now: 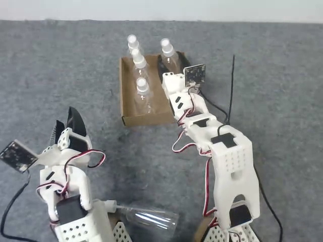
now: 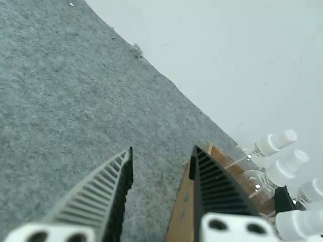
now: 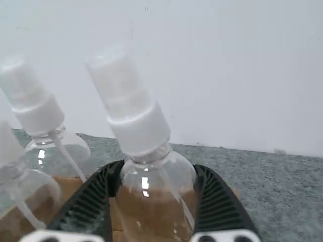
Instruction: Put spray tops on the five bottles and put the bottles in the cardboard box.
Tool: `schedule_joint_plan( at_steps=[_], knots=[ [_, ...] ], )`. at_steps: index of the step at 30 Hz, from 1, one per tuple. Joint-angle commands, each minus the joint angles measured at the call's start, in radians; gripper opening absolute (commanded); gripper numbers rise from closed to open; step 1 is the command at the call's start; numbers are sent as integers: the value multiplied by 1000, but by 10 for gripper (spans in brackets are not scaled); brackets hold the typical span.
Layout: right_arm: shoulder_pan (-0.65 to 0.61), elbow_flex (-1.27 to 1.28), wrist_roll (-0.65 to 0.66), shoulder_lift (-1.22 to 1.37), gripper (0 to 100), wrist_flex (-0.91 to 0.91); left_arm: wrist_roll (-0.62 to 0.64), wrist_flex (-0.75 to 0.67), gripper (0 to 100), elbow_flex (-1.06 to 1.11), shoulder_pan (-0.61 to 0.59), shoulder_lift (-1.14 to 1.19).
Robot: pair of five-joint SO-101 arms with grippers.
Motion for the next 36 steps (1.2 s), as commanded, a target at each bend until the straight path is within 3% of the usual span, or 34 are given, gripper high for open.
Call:
schedule_joint_plan(
  at_steps=[1, 6, 13, 21, 28, 36],
  knots=[
    [18, -63, -6, -16, 18, -21, 3, -37, 170, -16, -5, -17],
    [15, -60, -3, -13, 24, -19, 3, -37, 170, -16, -5, -17],
    [19, -55, -3, -19, 169, 25, 3, -34, 170, -16, -5, -17],
    [18, -57, -2, -25, 175, 50, 3, -34, 171, -16, 0, -17],
    [15, 0, -6, -130, 265, 159, 3, -37, 171, -12, 2, -17],
    [15, 58, -8, -208, 266, 163, 3, -37, 171, -12, 2, -17]
  ],
)
